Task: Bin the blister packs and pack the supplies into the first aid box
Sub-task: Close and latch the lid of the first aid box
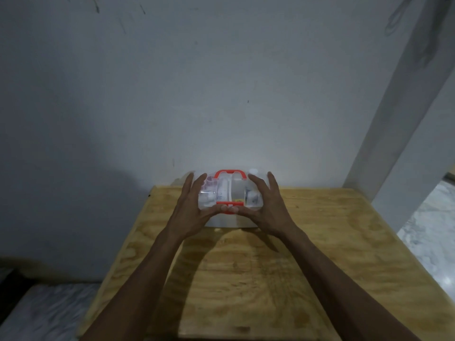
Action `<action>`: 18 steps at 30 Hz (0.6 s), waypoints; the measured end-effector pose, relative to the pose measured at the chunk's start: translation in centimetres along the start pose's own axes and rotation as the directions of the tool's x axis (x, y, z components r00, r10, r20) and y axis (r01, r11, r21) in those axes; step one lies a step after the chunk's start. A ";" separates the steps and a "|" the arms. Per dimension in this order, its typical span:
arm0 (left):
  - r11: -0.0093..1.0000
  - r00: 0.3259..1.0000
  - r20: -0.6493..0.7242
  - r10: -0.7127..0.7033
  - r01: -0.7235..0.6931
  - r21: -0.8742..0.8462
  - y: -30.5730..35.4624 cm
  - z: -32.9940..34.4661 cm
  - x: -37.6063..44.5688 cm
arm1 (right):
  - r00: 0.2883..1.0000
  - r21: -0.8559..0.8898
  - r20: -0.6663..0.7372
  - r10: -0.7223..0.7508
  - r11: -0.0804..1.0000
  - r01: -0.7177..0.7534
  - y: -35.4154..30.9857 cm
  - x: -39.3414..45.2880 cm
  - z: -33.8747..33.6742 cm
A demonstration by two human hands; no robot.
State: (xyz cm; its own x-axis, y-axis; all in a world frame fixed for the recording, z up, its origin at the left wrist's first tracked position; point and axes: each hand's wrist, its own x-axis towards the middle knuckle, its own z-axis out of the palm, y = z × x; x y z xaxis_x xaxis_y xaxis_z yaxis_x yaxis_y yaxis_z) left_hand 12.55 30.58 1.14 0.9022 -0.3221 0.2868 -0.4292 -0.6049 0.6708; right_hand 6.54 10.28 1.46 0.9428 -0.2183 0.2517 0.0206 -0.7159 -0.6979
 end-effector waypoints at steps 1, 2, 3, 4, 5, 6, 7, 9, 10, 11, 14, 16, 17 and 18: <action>1.000 1.000 0.002 0.001 -0.001 0.001 -0.1 0.0 0.3 | 1.000 0.001 0.002 -0.006 1.000 0.006 0.2 0.4 0.1; 1.000 1.000 0.003 0.001 -0.001 0.001 -0.2 0.0 0.6 | 1.000 0.003 0.005 -0.010 1.000 0.010 0.3 0.8 0.2; 1.000 1.000 0.004 -0.003 0.003 -0.001 -0.4 0.1 1.0 | 1.000 0.002 0.009 -0.012 1.000 0.012 0.4 1.3 0.3; 1.000 1.000 0.003 -0.004 0.004 -0.002 -0.5 0.1 1.3 | 1.000 -0.001 0.012 -0.015 1.000 0.015 0.5 1.7 0.4; 1.000 1.000 0.001 -0.004 0.004 -0.002 -0.6 0.2 1.7 | 1.000 -0.004 0.016 -0.019 1.000 0.019 0.6 2.1 0.4; 1.000 1.000 -0.001 -0.003 0.003 -0.003 -0.7 0.2 2.1 | 1.000 -0.004 0.020 -0.022 1.000 0.022 0.6 2.5 0.4; 1.000 1.000 -0.004 -0.005 0.005 -0.009 -0.8 0.3 2.5 | 0.999 -0.001 0.020 -0.026 1.000 0.026 0.7 2.9 0.5; 1.000 1.000 -0.003 -0.009 0.009 -0.022 -0.9 0.3 3.1 | 0.999 0.008 0.021 -0.029 1.000 0.029 0.9 3.6 0.6; 1.000 1.000 0.001 -0.010 0.010 -0.025 -1.0 0.3 3.3 | 0.999 0.012 0.023 -0.025 1.000 0.025 1.0 3.9 0.6; 1.000 1.000 0.005 -0.011 0.011 -0.027 -1.1 0.4 3.6 | 0.999 0.014 0.024 -0.023 1.000 0.022 1.0 4.2 0.8; 1.000 1.000 0.015 -0.018 0.018 -0.019 -1.4 0.4 4.3 | 0.999 0.001 0.025 -0.026 1.000 0.026 1.0 4.8 0.9; 1.000 1.000 0.016 -0.014 0.014 -0.017 -1.5 0.5 4.6 | 0.999 0.018 0.032 -0.029 0.999 0.029 0.9 5.0 0.8; 1.000 1.000 0.015 -0.011 0.011 -0.018 -1.6 0.5 4.7 | 0.999 0.027 0.032 -0.033 0.999 0.032 0.9 5.0 0.7; 1.000 1.000 0.015 -0.012 0.012 -0.019 -1.6 0.6 4.7 | 0.999 0.028 0.032 -0.035 0.999 0.034 0.9 5.1 0.6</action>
State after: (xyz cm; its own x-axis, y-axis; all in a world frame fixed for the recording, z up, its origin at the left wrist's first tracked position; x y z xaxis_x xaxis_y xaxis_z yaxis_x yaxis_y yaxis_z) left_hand 17.48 29.63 1.04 0.9065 -0.3256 0.2687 -0.4173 -0.5949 0.6870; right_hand 11.54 8.93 1.64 0.9518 -0.1714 0.2542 0.0620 -0.7043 -0.7072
